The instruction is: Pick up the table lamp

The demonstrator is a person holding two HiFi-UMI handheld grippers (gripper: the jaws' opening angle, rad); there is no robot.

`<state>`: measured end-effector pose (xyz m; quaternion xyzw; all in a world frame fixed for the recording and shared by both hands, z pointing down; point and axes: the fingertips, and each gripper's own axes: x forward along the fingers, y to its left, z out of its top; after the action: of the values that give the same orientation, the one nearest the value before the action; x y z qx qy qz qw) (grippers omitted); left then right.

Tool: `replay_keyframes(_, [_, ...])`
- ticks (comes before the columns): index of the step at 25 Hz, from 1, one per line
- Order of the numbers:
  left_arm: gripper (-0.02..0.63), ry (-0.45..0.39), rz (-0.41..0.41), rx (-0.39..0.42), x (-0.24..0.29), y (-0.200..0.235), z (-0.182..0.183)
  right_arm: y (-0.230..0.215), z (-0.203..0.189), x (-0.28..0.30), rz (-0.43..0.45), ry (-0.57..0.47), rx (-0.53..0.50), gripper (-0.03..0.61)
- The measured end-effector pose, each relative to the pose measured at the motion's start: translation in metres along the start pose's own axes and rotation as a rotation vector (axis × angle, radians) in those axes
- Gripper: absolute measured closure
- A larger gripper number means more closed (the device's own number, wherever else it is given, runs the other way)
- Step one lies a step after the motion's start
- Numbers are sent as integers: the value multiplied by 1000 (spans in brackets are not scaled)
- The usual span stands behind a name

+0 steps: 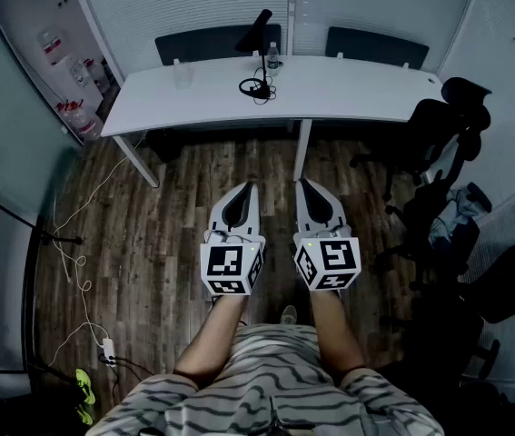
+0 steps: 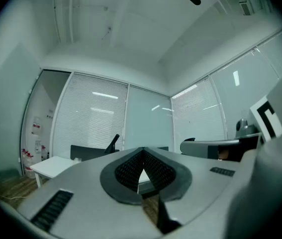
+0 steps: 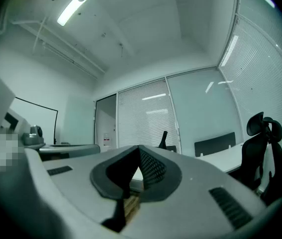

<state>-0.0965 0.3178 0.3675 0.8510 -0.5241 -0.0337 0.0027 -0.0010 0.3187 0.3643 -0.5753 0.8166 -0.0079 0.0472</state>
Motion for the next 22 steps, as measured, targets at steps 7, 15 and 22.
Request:
replay_keyframes(7, [607, 1, 4, -2, 1, 3, -2, 3, -4, 5, 13, 0, 0, 566])
replay_keyframes(15, [607, 6, 11, 0, 14, -4, -6, -5, -4, 8, 50, -9, 10, 566])
replay_keyframes(22, [607, 8, 30, 11, 32, -27, -11, -34, -5, 6, 67, -6, 15, 566])
